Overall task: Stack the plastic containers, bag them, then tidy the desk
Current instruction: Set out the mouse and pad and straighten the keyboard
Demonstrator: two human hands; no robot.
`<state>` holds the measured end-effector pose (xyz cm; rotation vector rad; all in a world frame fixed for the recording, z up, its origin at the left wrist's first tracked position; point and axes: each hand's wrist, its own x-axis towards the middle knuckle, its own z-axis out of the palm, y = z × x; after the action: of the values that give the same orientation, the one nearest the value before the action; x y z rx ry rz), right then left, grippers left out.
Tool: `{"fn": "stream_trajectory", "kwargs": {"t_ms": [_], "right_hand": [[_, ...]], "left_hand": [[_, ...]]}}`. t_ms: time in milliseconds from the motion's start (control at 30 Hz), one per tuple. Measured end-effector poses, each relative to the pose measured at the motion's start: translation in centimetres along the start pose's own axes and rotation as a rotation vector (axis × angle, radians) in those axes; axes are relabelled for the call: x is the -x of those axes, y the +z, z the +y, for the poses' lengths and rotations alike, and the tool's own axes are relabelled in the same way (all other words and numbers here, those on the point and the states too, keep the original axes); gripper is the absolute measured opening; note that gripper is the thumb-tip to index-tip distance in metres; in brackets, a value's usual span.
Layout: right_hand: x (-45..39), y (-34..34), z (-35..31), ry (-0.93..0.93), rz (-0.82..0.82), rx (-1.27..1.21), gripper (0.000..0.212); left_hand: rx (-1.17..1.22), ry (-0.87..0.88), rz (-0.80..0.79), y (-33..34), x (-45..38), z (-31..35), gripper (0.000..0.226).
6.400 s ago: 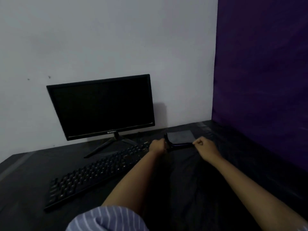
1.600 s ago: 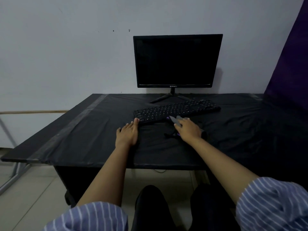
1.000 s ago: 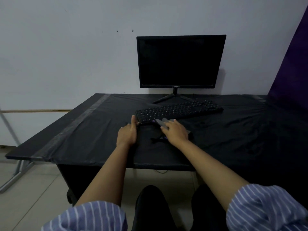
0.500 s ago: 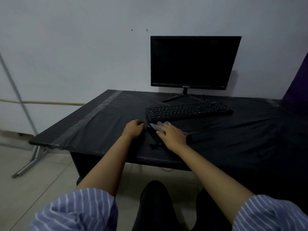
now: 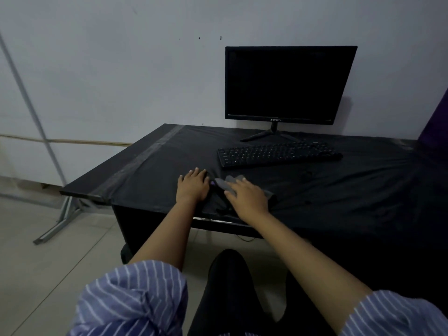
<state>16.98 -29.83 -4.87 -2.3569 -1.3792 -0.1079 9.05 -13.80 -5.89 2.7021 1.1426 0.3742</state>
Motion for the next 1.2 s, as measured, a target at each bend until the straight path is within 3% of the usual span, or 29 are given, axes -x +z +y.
{"fn": "stream_trajectory", "kwargs": {"t_ms": [133,400,667,900,1067,1133,1200], "right_hand": [[0.8,-0.5,0.4,-0.017,-0.031,-0.039,0.046],[0.0,-2.3,4.3,0.197,0.017,-0.012,0.047],[2.4,-0.8,1.3,-0.023,-0.002,-0.056,0.046],[0.8,-3.0,5.7,0.175,-0.013,-0.047,0.047],[1.0,-2.2,5.0,0.119,0.029,-0.020,0.045],[1.1,-1.8,4.7,0.060,0.020,-0.034,0.045],[0.9,-2.0,5.1,0.067,0.018,-0.060,0.045]], "left_hand": [[-0.044,0.010,-0.035,-0.2,0.1,0.0,0.050],[-0.023,0.002,-0.040,-0.1,0.1,-0.1,0.052],[-0.038,0.003,-0.030,0.0,-0.2,0.0,0.050],[-0.005,0.004,-0.044,-0.2,0.1,-0.1,0.055],[0.132,-0.133,-0.209,-2.6,-1.9,1.0,0.063],[0.248,-0.190,-0.121,-2.9,-2.3,2.9,0.069],[0.329,-0.142,0.042,-2.6,-2.1,5.7,0.063]]}}
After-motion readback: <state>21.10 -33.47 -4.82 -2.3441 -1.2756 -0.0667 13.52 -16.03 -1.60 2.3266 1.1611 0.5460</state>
